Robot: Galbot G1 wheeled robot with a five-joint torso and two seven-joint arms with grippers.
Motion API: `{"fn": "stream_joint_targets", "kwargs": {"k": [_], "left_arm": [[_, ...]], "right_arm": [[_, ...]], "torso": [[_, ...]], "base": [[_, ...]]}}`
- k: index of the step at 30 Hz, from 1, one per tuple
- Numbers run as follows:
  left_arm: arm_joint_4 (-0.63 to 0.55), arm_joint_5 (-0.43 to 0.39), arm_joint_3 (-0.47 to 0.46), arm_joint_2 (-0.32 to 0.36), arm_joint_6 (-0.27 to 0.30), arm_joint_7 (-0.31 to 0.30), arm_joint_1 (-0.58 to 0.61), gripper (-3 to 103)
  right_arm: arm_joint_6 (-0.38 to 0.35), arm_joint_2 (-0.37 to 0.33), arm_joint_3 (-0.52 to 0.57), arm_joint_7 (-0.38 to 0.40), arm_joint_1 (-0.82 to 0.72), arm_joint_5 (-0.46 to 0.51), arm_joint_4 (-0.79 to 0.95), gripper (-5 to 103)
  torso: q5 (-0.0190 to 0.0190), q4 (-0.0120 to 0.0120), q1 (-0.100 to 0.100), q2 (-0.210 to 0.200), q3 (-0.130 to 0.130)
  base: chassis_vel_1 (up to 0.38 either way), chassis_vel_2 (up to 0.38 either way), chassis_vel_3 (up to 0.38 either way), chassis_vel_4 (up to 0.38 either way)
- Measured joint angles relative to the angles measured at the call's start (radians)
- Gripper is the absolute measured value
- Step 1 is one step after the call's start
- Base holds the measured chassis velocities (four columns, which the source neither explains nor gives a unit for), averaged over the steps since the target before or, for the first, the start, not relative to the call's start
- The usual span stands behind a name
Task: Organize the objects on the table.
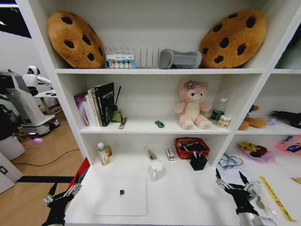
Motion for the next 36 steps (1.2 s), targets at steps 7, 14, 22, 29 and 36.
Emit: {"fn": "stream_joint_targets", "kwargs": {"k": [7, 14, 22, 29, 36], "left_arm": [[0.003, 0.006, 0.007, -0.004, 0.0, 0.0, -0.001, 100], [0.006, 0.009, 0.011, -0.004, 0.004, -0.001, -0.009, 100], [0.009, 0.006, 0.007, -0.005, 0.003, -0.001, -0.006, 100], [0.021, 0.004, 0.006, -0.01, -0.003, 0.0, -0.002, 100], [0.035, 0.004, 0.006, -0.016, -0.01, 0.002, 0.001, 100]], "right_arm": [[0.01, 0.003, 0.009, -0.001, -0.008, 0.004, 0.006, 100], [0.015, 0.005, 0.011, 0.0, -0.004, 0.007, -0.003, 100], [0.015, 0.016, 0.012, 0.002, -0.009, 0.007, 0.009, 100], [0.02, 0.032, 0.026, 0.006, -0.03, 0.028, 0.051, 100], [0.044, 0.056, 0.029, -0.022, -0.098, -0.001, 0.063, 100]], "torso": [[0.0001, 0.0, 0.0, 0.0, 0.0], [0.0, 0.0001, 0.0, 0.0, 0.0], [0.0003, 0.0003, 0.0, 0.0, 0.0], [0.0003, 0.0005, 0.0, 0.0, 0.0], [-0.0001, 0.0, 0.0, 0.0, 0.0]], "base": [[-0.057, -0.059, 0.046, 0.053], [-0.095, -0.103, 0.113, 0.098], [-0.131, -0.131, 0.131, 0.134], [-0.104, -0.11, 0.109, 0.116], [-0.006, -0.009, 0.009, 0.005]]}}
